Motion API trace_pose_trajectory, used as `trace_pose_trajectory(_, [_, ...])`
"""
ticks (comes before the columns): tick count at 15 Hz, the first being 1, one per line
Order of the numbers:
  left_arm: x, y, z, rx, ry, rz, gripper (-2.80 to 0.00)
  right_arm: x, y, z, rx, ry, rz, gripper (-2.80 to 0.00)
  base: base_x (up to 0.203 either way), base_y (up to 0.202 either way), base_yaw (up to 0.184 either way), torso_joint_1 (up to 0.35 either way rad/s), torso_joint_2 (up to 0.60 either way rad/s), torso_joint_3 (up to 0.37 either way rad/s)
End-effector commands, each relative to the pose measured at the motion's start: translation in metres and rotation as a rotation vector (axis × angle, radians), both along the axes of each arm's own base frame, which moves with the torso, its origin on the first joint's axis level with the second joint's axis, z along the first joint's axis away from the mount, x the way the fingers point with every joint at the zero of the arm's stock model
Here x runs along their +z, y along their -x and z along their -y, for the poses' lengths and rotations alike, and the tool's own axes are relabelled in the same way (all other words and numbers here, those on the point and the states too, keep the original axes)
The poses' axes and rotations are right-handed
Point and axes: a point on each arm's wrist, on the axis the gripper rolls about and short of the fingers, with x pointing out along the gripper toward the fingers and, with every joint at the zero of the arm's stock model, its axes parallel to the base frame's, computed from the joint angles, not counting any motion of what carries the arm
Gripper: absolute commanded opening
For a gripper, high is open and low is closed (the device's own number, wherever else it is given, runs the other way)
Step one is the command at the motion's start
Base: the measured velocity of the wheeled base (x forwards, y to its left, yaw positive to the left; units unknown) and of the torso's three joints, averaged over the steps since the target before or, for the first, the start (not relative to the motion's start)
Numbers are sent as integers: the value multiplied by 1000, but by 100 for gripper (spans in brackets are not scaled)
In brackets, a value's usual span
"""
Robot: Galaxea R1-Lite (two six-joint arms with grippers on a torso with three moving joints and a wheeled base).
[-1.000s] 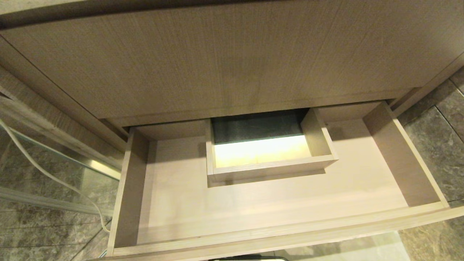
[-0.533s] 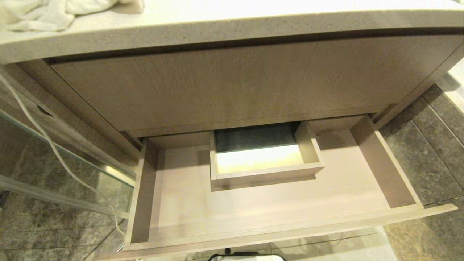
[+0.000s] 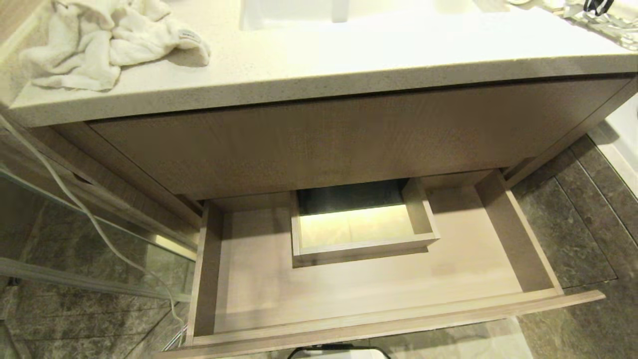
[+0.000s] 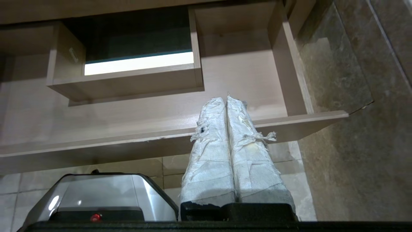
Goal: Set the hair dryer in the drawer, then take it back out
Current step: Pick up the hairdryer
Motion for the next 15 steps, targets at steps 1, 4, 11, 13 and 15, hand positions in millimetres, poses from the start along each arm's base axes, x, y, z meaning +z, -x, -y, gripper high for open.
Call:
trace_pose_trajectory(1, [0,0,0,0,0,-3,-280,0,0,0,0,0,-3,-280,0,0,0,286,-528,-246])
trace_pose_trajectory(4, [0,0,0,-1,0,-3,-280,0,0,0,0,0,-3,-280,0,0,0,281,-536,-256])
trace_pose_trajectory(11, [0,0,0,1,0,-1,-280,0,0,0,0,2,-3,-280,0,0,0,308,-586,-285])
trace_pose_trajectory(13, [0,0,0,1,0,-1,-280,0,0,0,0,1,-2,-280,0,0,0,247,-486,-234])
trace_pose_trajectory(15, [0,0,0,1,0,-1,-280,0,0,0,0,2,-3,-280,0,0,0,206,-390,-194])
